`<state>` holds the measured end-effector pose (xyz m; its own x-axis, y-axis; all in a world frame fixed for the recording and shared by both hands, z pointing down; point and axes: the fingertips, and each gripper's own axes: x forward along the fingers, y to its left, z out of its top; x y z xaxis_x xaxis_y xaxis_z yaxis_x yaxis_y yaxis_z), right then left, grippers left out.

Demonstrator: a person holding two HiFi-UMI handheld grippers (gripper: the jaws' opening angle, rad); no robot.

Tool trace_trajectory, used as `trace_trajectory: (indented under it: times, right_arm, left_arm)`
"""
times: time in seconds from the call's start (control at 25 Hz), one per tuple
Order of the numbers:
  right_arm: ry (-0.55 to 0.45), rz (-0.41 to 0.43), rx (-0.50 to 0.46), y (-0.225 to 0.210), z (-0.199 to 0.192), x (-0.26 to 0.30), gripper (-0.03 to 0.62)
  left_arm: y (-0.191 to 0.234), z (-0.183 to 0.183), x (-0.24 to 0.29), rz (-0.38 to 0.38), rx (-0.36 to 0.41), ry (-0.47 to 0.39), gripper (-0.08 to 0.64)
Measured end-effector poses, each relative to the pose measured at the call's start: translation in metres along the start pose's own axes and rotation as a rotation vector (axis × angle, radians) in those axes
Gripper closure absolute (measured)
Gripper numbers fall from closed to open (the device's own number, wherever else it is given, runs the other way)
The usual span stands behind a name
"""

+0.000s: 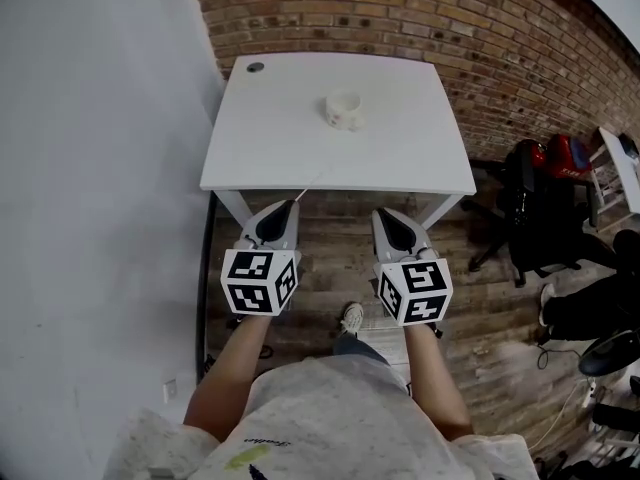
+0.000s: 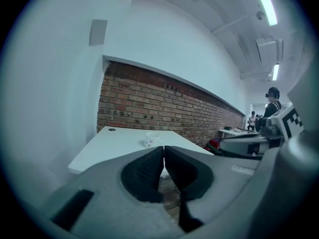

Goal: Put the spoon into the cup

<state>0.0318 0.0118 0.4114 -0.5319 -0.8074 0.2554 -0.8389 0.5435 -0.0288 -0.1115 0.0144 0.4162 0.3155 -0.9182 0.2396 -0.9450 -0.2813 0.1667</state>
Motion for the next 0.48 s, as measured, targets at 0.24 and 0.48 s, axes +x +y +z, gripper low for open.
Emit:
trace_trajectory:
  times: [0.24,0.48]
  right_arm:
    - [-0.001,0.036,0.01,-0.047,0.019,0.04,0.584]
    - [0.003,0.076,0.017,-0.089,0.028,0.071,0.583]
  left_arm:
    - [-0.005,0.025,0.058,0.016,-0.01,0.004,0.555]
    - [-0.013,0.038,0.107,0.046,-0.004,0.012,0.555]
